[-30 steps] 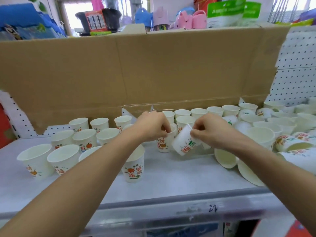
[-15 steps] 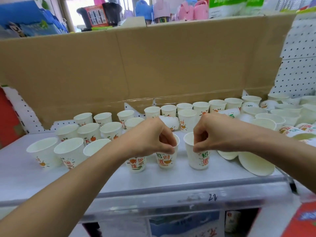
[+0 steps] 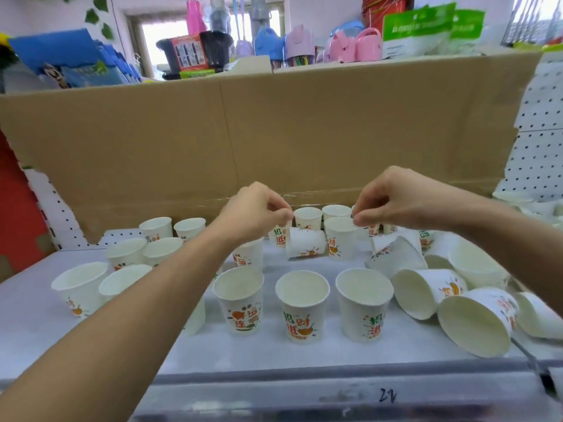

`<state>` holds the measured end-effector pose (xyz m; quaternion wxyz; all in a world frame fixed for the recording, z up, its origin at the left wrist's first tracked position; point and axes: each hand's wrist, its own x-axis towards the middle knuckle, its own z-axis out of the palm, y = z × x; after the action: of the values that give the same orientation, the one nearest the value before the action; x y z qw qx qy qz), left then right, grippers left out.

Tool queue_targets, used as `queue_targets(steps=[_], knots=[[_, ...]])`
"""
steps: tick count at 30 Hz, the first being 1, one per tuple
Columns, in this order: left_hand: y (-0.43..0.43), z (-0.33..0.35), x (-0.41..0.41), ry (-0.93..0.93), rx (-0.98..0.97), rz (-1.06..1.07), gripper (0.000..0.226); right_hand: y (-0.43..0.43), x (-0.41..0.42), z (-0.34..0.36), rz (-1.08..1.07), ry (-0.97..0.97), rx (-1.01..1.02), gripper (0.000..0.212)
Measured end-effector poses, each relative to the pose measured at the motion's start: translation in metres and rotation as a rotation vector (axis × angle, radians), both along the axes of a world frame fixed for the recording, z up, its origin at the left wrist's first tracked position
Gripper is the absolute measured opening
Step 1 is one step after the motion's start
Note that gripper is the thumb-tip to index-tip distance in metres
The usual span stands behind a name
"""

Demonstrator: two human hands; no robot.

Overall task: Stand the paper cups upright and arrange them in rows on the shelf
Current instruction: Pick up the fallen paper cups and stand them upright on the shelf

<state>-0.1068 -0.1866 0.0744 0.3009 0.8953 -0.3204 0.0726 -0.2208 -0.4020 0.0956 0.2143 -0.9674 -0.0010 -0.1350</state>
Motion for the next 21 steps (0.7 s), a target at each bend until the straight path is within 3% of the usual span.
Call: queue_targets(steps=[3,8,12,16,21], knots=[[-0.029,-0.008,0.021,-0.011,0.191,0.134,0.024,-0.013,0.034,-0.011,-0.019,0.015,-0.090,0.004],[-0.063,-0.026,0.038,0.054,0.450,0.227,0.035,-0.021,0.078,-0.029,-0.087,0.178,-0.224,0.056],[-0.076,-0.037,0.047,0.026,0.472,0.326,0.076,-0.018,0.096,-0.037,-0.136,0.222,-0.179,0.044],[-0.078,-0.039,0.053,0.009,0.365,0.343,0.059,-0.011,0.102,-0.042,-0.164,0.225,-0.179,0.040],[-0.057,-0.026,0.048,-0.118,0.262,0.255,0.032,-0.008,0.104,-0.046,-0.181,0.218,-0.222,0.050]])
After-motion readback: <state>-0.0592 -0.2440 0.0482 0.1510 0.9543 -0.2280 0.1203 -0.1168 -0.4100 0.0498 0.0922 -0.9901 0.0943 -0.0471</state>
